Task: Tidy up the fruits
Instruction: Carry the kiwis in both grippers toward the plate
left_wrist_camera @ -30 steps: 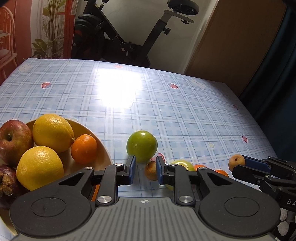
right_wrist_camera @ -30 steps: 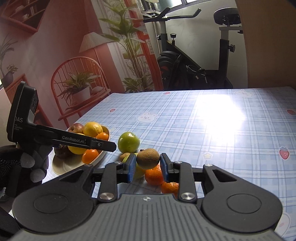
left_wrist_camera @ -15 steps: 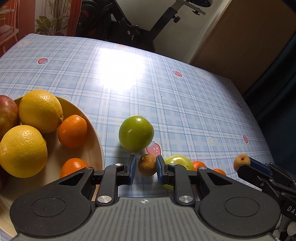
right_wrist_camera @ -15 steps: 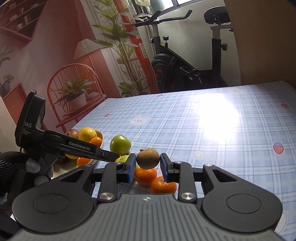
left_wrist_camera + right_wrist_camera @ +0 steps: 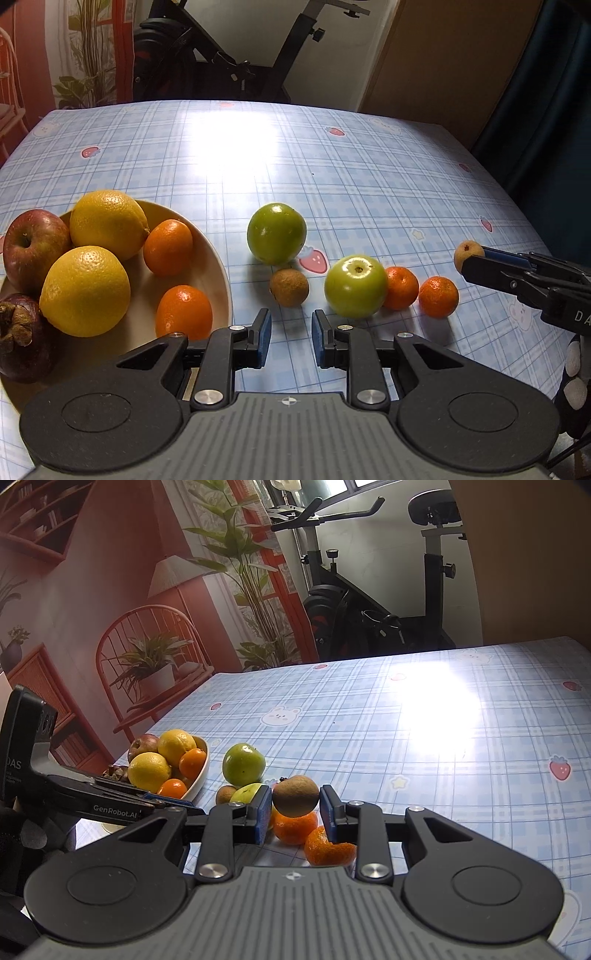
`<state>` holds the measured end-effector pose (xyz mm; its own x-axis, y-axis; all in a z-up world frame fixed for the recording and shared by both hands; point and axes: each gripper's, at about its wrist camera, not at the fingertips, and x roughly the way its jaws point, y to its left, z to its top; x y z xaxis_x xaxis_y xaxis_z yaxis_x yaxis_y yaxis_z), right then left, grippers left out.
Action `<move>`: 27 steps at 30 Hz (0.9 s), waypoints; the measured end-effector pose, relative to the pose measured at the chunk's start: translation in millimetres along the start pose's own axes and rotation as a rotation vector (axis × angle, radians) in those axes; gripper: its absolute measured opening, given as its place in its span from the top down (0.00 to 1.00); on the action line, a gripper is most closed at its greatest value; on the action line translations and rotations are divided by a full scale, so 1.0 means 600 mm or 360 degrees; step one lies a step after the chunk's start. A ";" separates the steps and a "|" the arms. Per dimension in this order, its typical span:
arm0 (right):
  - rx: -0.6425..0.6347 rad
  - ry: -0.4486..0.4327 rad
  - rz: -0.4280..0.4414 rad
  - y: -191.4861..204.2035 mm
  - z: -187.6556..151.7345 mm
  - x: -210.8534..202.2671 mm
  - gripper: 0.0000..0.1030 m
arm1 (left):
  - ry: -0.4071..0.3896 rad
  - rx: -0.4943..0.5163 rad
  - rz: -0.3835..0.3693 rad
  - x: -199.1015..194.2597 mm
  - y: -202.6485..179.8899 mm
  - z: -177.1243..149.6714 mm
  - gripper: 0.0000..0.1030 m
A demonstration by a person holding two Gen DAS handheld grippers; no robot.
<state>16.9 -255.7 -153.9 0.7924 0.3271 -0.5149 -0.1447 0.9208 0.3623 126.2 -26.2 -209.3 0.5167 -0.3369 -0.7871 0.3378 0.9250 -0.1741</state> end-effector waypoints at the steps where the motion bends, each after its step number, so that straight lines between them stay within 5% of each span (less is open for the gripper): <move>1: -0.0002 -0.0001 0.0000 -0.001 0.001 0.000 0.70 | -0.0011 -0.0006 0.0007 0.001 0.000 0.006 0.76; 11: 0.0021 0.0005 -0.0015 -0.012 -0.001 0.001 0.70 | -0.0015 -0.0113 0.0023 0.033 0.003 0.051 0.76; 20: 0.0039 0.0017 -0.0026 -0.018 -0.004 0.006 0.70 | 0.0067 -0.0208 -0.0076 0.065 0.018 0.067 0.64; 27: 0.0049 0.0023 -0.0035 -0.021 -0.005 0.007 0.70 | 0.0068 -0.0224 -0.0130 0.062 0.025 0.067 0.75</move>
<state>20.6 -265.3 -163.0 0.7866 0.3100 -0.5340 -0.1089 0.9209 0.3743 182.0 -32.1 -217.7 0.4570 -0.4067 -0.7911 0.2619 0.9114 -0.3173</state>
